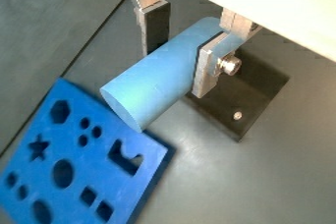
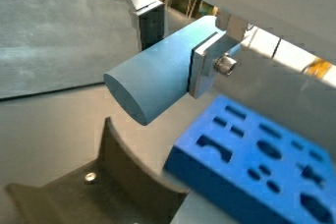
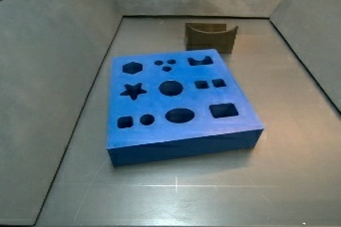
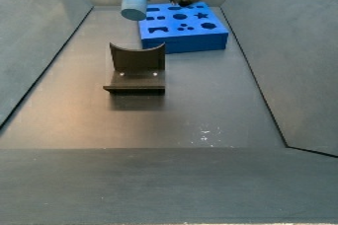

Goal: Pick up the oval object. Move up. Place the oval object on the fixture. Regrasp the oval object. Move to above the board. Insert the oval object.
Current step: Place the oval object on the fixture.

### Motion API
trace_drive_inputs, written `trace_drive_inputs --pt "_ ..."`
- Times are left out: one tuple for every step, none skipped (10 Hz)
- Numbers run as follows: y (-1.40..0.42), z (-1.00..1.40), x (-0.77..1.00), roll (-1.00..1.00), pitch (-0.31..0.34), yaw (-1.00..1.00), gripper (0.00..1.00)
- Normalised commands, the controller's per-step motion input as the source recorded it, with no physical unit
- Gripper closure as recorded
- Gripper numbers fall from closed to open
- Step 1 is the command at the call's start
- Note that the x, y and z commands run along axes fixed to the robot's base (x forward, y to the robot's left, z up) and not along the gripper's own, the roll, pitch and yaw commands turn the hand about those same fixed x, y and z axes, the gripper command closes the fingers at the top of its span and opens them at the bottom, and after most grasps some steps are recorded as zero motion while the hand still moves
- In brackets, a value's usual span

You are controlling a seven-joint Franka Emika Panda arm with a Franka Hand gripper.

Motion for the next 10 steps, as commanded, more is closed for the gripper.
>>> trace_drive_inputs --pt "0.04 -0.01 0.06 -0.37 0.091 0.02 1.00" --pt "0.03 -0.01 0.07 -0.23 0.111 -0.02 1.00" --pt "0.13 -1.00 0.13 -1.00 0.154 0.07 1.00" --pt "0.14 -1.00 0.13 -1.00 0.151 0.04 1.00" --pt "0.14 -1.00 0.13 -0.98 0.177 0.00 1.00" --pt "0.13 -1.00 0.14 -0.78 0.186 -0.06 1.00" --pt "0.14 -1.00 0.15 -0.60 0.171 -0.09 1.00" --pt "0.14 -1.00 0.16 -0.36 0.137 -0.14 1.00" --pt "0.13 -1.00 0.17 -0.21 0.090 -0.16 1.00" --pt "0.12 -0.87 0.14 -0.16 0.061 -0.17 1.00"
